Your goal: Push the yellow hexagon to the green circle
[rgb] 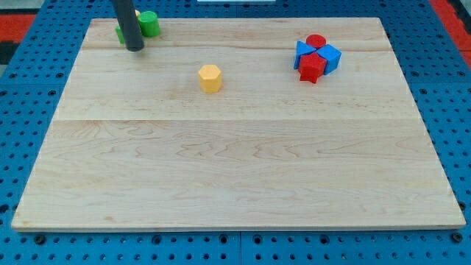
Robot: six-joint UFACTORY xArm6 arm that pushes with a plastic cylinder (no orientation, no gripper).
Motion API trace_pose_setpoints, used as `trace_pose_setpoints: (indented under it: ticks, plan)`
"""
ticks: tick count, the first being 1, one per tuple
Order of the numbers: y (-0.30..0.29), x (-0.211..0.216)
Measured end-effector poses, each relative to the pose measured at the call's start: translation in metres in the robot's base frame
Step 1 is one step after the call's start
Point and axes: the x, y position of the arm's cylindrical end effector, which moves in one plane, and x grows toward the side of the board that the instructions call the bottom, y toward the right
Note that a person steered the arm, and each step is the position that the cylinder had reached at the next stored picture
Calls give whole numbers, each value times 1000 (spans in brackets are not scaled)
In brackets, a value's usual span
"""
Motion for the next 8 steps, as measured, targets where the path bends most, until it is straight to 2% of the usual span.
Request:
trace_pose_setpoints:
  ticks: [2,3,4,6,8]
  plan:
    - [83,86]
    - [128,105]
    - [140,102]
    - [107,80]
    - [139,74]
